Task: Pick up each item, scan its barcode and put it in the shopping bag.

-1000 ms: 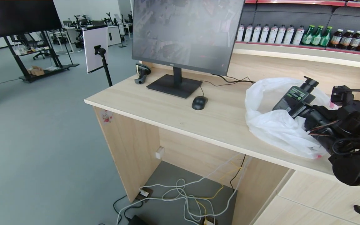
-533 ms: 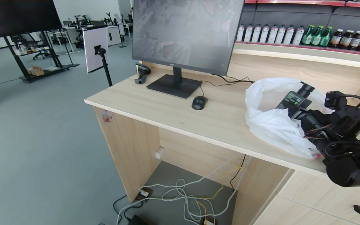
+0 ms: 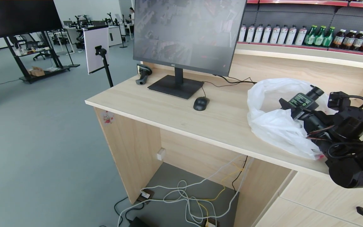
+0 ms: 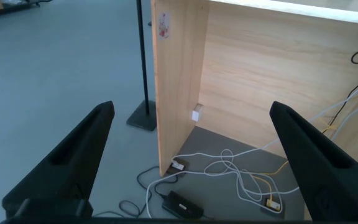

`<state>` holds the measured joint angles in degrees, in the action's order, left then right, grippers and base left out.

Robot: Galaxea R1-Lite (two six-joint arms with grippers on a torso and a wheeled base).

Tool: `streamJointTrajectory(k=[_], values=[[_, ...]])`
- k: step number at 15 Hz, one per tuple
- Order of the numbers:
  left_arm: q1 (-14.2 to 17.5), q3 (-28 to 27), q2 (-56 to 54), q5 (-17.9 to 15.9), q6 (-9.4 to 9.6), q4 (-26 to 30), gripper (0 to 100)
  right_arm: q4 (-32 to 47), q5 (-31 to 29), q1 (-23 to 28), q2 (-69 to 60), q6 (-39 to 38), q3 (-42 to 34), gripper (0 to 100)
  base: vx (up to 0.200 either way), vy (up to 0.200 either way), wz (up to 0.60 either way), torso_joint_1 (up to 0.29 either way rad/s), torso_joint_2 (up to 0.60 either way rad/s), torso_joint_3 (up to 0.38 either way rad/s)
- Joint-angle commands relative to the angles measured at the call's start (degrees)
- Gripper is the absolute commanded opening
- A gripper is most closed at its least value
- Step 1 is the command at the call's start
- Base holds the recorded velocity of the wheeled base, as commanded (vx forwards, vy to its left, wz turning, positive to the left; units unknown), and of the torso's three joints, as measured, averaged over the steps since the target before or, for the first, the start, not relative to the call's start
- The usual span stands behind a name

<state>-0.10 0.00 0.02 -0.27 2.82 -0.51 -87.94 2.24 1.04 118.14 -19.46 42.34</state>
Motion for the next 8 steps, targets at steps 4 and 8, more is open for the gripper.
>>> streamJointTrajectory(k=[4,8], values=[[0.01,0.0,-0.02,0.0,-0.09,0.07,100,-1.71,0.22,2.39,0.16,0.38,0.55,100,0.0,0.0,0.0,0.0,0.0,0.0],[0.01,0.0,-0.02,0.0,-0.27,0.34,100,-2.06,6.02,5.47,-0.19,6.89,2.66,100,0.0,0.0,0.0,0.0,0.0,0.0]])
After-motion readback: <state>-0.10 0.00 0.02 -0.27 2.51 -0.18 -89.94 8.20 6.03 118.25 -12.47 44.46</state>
